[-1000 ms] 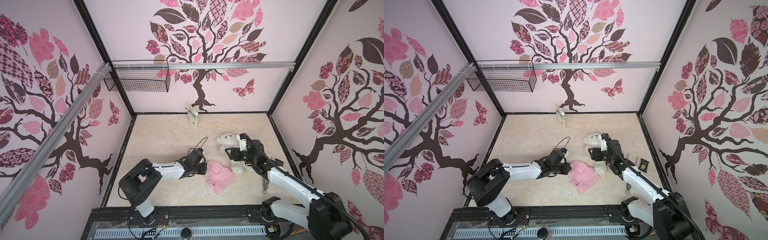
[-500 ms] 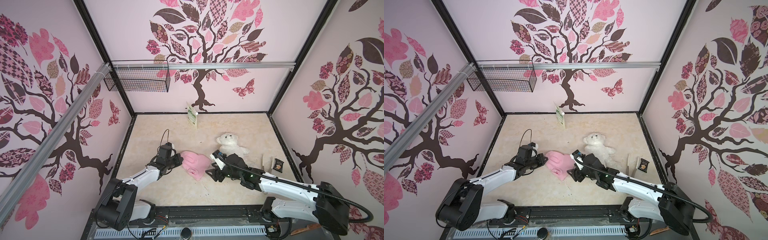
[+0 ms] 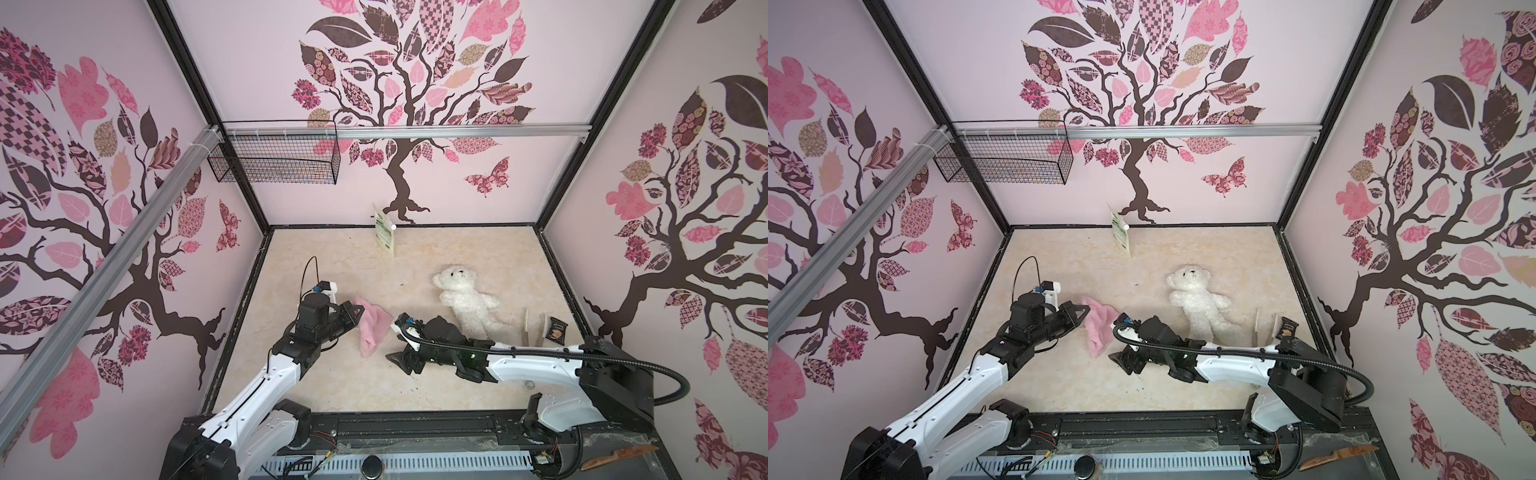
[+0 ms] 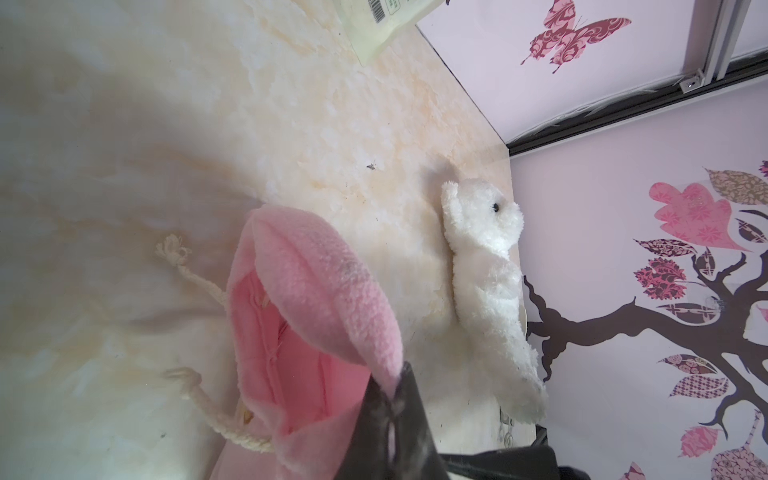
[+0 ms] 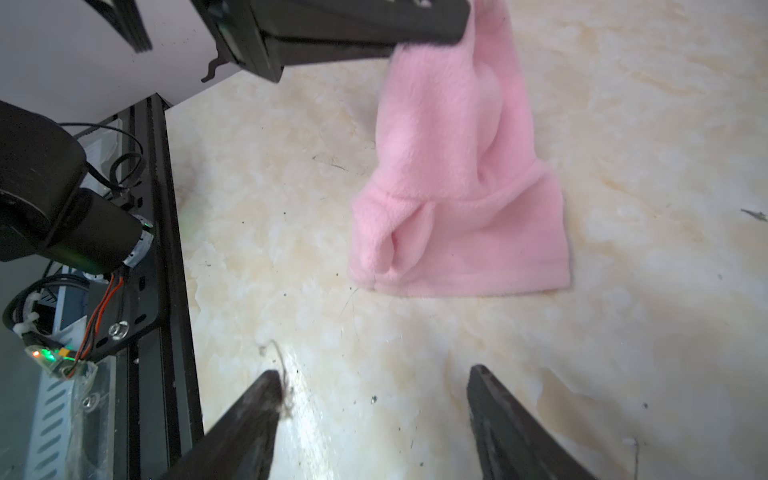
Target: Dress the teddy bear
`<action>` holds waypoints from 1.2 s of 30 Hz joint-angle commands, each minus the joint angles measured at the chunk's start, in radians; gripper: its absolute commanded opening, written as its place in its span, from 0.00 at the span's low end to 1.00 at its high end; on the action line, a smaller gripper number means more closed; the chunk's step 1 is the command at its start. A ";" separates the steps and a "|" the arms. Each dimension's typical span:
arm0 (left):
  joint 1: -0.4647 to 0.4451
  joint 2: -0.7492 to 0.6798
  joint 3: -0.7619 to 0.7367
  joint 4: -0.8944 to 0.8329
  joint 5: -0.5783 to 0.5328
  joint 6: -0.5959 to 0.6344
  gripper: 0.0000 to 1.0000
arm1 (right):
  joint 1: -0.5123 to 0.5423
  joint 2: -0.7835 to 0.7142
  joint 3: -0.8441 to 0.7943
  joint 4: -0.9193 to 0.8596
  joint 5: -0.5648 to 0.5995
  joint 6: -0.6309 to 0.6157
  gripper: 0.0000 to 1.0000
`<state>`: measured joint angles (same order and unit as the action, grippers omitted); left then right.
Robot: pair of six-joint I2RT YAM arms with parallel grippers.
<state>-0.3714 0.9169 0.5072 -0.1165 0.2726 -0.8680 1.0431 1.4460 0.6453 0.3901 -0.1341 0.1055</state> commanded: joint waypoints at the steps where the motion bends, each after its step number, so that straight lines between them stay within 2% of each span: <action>1: -0.014 -0.116 0.029 -0.150 -0.108 0.025 0.00 | 0.005 0.039 0.040 0.089 -0.038 0.047 0.74; 6: -0.018 -0.308 0.128 -0.426 -0.360 0.182 0.00 | 0.004 0.012 0.022 0.059 0.032 0.040 0.74; 9: -0.022 -0.353 0.197 -0.566 -0.501 0.282 0.00 | 0.003 -0.027 0.010 0.012 0.108 0.000 0.75; 12: -0.034 -0.347 0.219 -0.621 -0.553 0.317 0.00 | 0.002 -0.068 -0.005 -0.012 0.188 -0.032 0.77; 16: -0.098 -0.282 0.162 -0.538 -0.544 0.278 0.00 | -0.037 -0.113 -0.028 -0.022 0.219 -0.030 0.79; 22: -0.242 -0.034 0.097 -0.276 -0.539 0.206 0.00 | -0.122 -0.200 -0.086 -0.042 0.218 0.024 0.80; 26: -0.333 0.230 0.159 -0.115 -0.538 0.202 0.05 | -0.159 -0.254 -0.130 -0.061 0.259 0.059 0.81; 29: -0.366 0.434 0.255 -0.028 -0.479 0.210 0.14 | -0.166 -0.287 -0.157 -0.075 0.299 0.083 0.81; 32: -0.370 0.590 0.390 -0.011 -0.399 0.226 0.28 | -0.180 -0.307 -0.172 -0.100 0.340 0.124 0.81; 34: -0.368 0.634 0.464 -0.030 -0.377 0.266 0.36 | -0.187 -0.314 -0.173 -0.117 0.352 0.148 0.81; 36: -0.361 0.623 0.507 -0.083 -0.419 0.318 0.46 | -0.186 -0.313 -0.175 -0.111 0.324 0.175 0.80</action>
<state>-0.7383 1.5635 0.9253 -0.2111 -0.1501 -0.6128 0.8639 1.1610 0.4713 0.3031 0.1715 0.2218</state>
